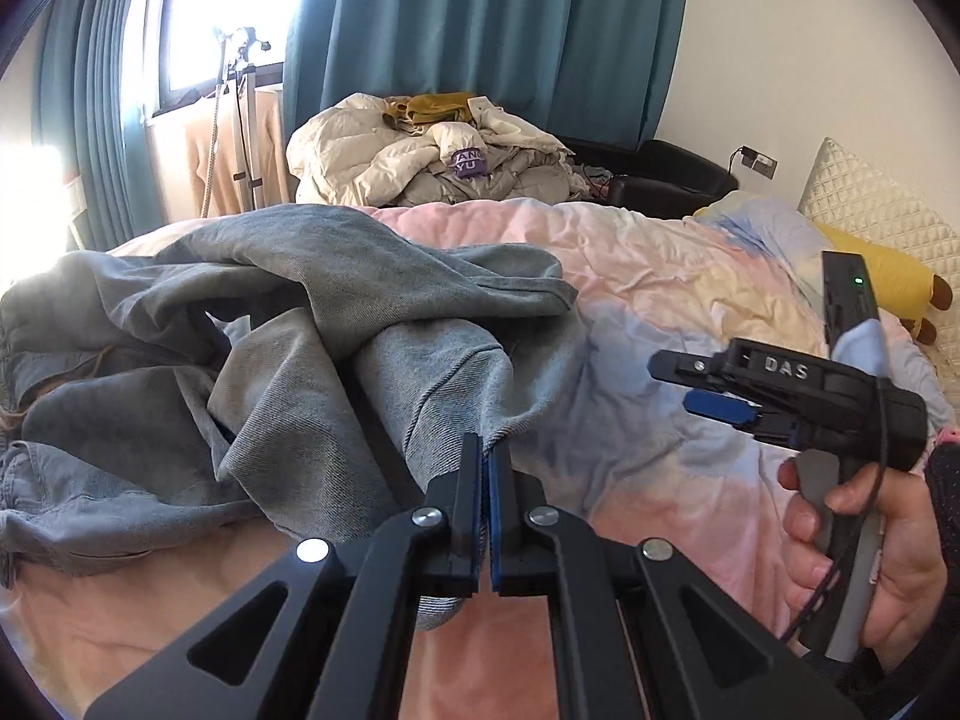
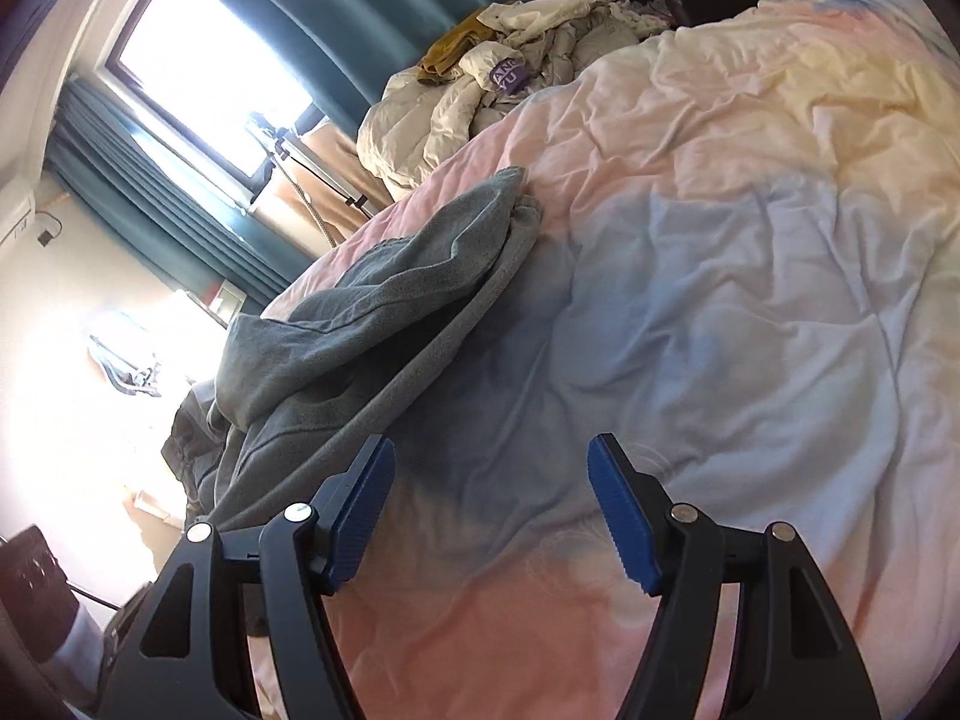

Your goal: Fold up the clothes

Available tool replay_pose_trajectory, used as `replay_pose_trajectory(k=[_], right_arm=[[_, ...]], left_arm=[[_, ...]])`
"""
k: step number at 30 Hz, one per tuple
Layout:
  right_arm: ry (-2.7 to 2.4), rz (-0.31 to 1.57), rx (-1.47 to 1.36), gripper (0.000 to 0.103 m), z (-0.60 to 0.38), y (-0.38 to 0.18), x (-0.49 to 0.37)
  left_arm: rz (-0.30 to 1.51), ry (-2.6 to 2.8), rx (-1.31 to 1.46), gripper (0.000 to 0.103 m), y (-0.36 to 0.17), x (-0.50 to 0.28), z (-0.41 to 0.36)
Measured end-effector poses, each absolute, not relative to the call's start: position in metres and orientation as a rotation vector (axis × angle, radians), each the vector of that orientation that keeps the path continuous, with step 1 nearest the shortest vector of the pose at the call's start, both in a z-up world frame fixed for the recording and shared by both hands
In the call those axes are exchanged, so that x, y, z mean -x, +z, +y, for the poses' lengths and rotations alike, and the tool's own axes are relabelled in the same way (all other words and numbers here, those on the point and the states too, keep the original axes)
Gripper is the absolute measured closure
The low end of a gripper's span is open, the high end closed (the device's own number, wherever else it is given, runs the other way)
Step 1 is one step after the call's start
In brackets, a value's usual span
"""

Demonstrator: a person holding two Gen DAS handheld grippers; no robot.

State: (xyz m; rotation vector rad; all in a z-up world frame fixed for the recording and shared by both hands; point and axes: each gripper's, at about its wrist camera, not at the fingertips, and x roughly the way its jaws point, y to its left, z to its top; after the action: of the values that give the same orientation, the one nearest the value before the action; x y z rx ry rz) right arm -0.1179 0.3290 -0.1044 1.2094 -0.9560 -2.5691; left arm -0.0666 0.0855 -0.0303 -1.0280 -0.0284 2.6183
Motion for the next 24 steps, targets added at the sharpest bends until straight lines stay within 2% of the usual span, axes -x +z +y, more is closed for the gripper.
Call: replay_pose_trajectory(k=[4, 8, 14, 23, 24], right_arm=[[-2.512, -1.066, -1.2, 0.055, 0.336, -0.122, 0.164], [-2.467, -1.215, -1.188, 0.064, 0.354, -0.147, 0.207], [-2.464, -1.31, -1.171, 0.071, 0.367, -0.178, 0.261], [-2.446, -1.206, -1.115, 0.074, 0.362, -0.187, 0.311], [-2.448, -1.203, -1.108, 0.077, 0.362, -0.187, 0.311]], left_arm=[[-0.107, 2.59, 1.019, 0.102, -0.04, 0.07, 0.079], [-0.167, 2.559, 1.048, 0.102, -0.053, 0.078, 0.074], [-0.239, 2.505, 1.09, 0.102, -0.069, 0.094, 0.075], [-0.274, 2.453, 1.082, 0.102, -0.077, 0.108, 0.075], [-0.274, 2.447, 1.078, 0.102, -0.078, 0.109, 0.075]])
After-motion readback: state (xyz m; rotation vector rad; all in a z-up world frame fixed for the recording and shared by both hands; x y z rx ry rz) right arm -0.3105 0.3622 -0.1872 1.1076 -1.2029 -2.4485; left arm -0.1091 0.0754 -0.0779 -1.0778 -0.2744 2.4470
